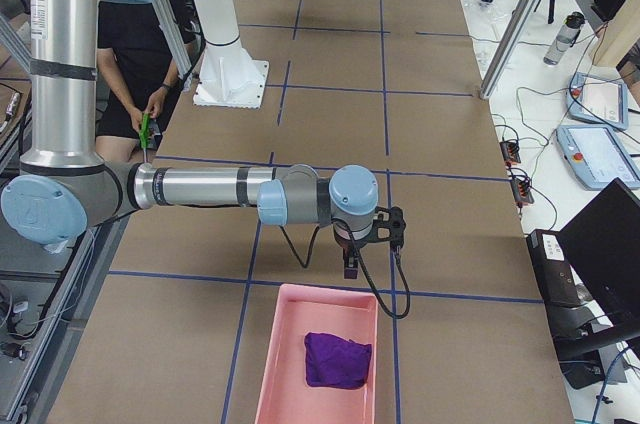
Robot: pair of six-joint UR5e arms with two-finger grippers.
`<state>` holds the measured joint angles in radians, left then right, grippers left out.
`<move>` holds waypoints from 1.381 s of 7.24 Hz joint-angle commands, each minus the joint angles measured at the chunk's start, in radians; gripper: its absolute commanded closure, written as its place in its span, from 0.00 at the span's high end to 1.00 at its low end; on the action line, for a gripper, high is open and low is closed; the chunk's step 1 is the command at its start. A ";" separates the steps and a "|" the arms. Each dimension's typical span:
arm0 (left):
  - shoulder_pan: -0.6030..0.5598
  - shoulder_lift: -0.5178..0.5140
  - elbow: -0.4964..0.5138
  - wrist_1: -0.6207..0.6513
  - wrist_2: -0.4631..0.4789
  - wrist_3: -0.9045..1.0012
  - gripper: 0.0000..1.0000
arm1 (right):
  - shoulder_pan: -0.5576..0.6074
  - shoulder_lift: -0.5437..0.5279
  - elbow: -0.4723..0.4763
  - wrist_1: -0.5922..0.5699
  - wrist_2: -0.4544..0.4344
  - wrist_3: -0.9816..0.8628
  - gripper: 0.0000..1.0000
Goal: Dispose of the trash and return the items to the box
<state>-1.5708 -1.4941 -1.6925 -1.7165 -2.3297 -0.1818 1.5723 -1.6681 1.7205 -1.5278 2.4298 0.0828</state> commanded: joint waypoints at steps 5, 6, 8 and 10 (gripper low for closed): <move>-0.002 0.011 -0.004 -0.003 0.006 0.073 1.00 | 0.000 0.005 0.001 0.000 0.002 0.000 1.00; -0.002 0.012 -0.006 -0.003 0.006 0.073 1.00 | 0.000 0.007 0.001 0.000 0.002 0.000 1.00; -0.002 0.015 -0.003 -0.003 0.006 0.126 1.00 | 0.000 0.007 0.001 0.000 0.002 0.000 1.00; -0.002 0.014 -0.003 -0.002 0.006 0.140 1.00 | 0.000 0.008 -0.001 0.000 0.002 0.000 1.00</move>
<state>-1.5723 -1.4795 -1.6962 -1.7187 -2.3240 -0.0518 1.5723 -1.6603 1.7201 -1.5278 2.4314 0.0828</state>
